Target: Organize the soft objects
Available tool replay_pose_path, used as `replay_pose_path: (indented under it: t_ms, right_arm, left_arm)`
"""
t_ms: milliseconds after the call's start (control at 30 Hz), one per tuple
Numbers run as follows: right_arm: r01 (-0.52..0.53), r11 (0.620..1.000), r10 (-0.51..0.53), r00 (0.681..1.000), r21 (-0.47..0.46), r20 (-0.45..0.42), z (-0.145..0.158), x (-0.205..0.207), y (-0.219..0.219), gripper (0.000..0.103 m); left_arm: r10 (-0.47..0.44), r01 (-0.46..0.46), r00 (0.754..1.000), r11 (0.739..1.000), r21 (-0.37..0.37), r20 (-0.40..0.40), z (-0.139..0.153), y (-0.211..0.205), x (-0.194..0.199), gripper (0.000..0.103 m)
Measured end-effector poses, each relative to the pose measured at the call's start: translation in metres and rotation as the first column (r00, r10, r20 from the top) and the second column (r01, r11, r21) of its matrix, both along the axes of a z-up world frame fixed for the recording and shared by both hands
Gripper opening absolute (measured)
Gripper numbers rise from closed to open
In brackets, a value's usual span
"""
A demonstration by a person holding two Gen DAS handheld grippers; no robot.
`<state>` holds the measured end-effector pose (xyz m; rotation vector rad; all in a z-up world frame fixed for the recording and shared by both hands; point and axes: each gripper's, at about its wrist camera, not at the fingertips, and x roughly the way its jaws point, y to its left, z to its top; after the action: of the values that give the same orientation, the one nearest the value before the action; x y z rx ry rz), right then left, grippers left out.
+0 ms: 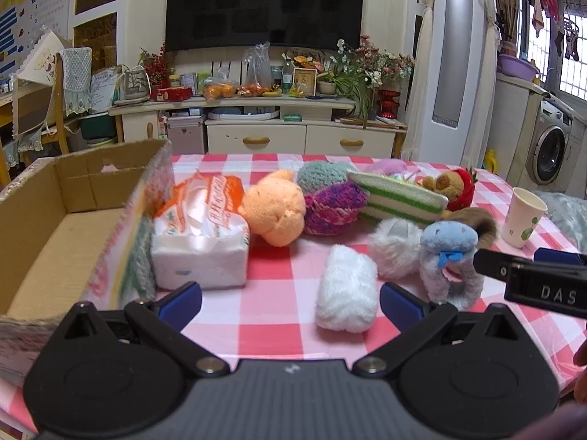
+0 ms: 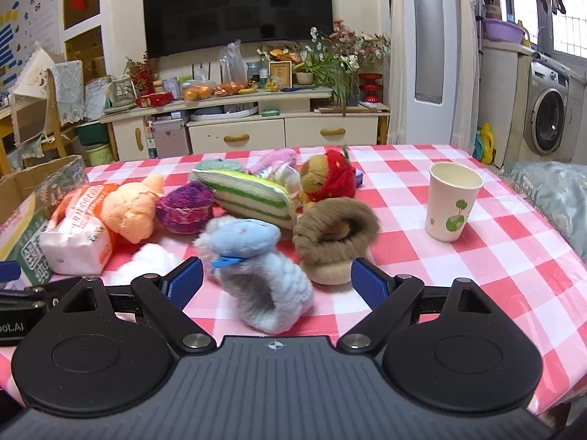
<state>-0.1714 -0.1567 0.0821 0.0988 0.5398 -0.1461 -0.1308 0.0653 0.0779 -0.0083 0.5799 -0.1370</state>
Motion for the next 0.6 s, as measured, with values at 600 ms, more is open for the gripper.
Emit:
replay_pose_path:
  t_ms: [600]
  right_arm:
    - [-0.159, 0.987, 0.161, 0.986, -0.033, 0.037, 0.040, -0.022, 0.083, 0.103]
  left_arm:
    - [0.127, -0.127, 0.985, 0.992, -0.002, 0.114, 0.045, 0.090, -0.025, 0.102]
